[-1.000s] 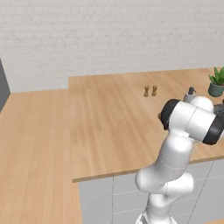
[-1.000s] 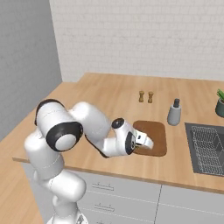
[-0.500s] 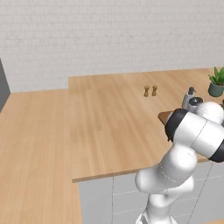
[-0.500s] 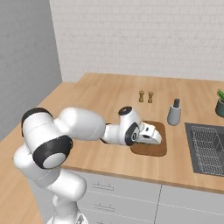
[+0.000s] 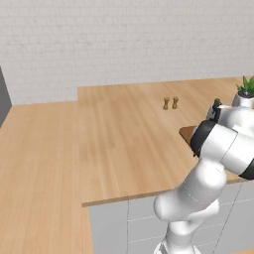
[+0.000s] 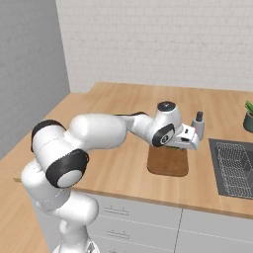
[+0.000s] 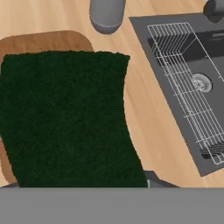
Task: Pick up the sponge from the counter and clean the cutting board by briefly scrubbing or pressing down on the cutting board. Once finished, release the sponge.
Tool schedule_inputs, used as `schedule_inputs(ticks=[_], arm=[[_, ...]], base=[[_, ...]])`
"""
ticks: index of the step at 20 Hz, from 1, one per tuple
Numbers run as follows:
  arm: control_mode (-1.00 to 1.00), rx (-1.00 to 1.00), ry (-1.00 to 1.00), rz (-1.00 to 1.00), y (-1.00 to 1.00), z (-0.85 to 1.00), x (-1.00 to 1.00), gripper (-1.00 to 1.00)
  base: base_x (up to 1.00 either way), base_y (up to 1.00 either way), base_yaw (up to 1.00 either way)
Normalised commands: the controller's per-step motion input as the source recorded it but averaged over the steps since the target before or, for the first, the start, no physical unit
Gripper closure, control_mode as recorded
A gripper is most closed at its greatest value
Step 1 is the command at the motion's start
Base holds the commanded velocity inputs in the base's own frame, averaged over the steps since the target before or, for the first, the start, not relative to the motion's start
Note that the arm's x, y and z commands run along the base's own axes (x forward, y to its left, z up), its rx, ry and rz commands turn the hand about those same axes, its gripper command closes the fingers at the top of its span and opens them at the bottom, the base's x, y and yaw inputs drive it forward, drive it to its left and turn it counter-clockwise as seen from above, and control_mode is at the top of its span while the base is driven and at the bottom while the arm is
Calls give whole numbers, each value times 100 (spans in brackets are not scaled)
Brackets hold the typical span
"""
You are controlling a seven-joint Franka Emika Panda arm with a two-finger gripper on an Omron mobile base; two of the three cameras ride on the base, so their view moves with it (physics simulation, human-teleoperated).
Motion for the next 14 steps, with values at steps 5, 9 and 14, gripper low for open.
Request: schedule_inputs(ticks=[5, 9, 14], arm=[[-100, 3, 0, 11, 3, -2, 65, 100], [-100, 1, 2, 12, 10, -21, 71, 100], [-100, 0, 8, 9, 0, -36, 21, 100]], base=[[0, 0, 0], [0, 0, 0], [0, 0, 0]])
